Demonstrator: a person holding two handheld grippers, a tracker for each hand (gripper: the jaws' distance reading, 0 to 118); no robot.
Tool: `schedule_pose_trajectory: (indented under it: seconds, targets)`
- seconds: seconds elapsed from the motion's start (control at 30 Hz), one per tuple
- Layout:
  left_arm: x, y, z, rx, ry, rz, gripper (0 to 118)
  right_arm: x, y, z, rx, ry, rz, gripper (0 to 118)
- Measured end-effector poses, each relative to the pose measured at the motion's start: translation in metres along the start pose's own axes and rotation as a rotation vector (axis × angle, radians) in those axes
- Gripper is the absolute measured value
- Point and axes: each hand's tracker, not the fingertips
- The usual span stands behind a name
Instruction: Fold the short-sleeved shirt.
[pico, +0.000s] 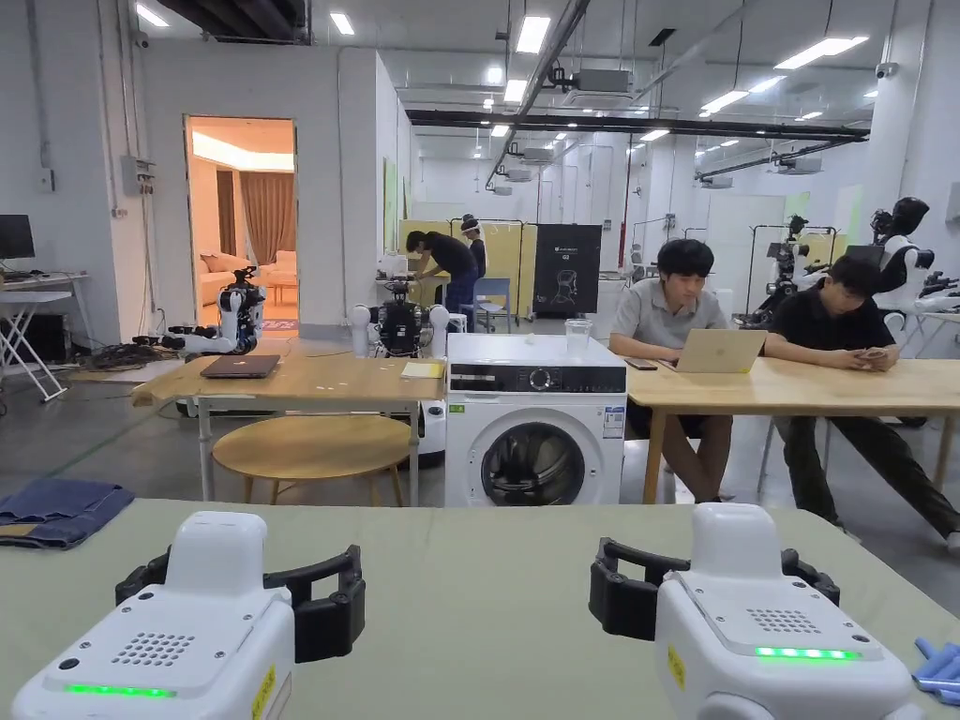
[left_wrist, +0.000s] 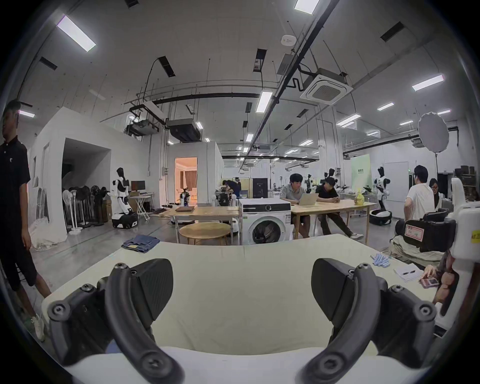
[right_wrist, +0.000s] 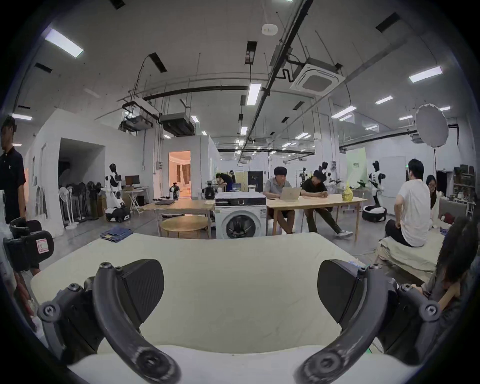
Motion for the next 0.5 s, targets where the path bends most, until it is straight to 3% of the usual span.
schedule_pose_trajectory:
  seconds: [0.13, 0.33, 0.5]
  targets:
    - [0.001, 0.001, 0.0, 0.002, 0.001, -0.005, 108, 0.001, 0.001, 0.002, 0.013, 0.024, -0.01, 117]
    - [0.003, 0.0, 0.0, -0.001, 0.001, -0.001, 108, -0.011, -0.004, 0.0, 0.038, -0.008, 0.102, 117]
    - [0.006, -0.001, -0.002, -0.007, -0.006, -0.01, 108, -0.014, -0.007, -0.003, 0.031, 0.004, 0.107, 117]
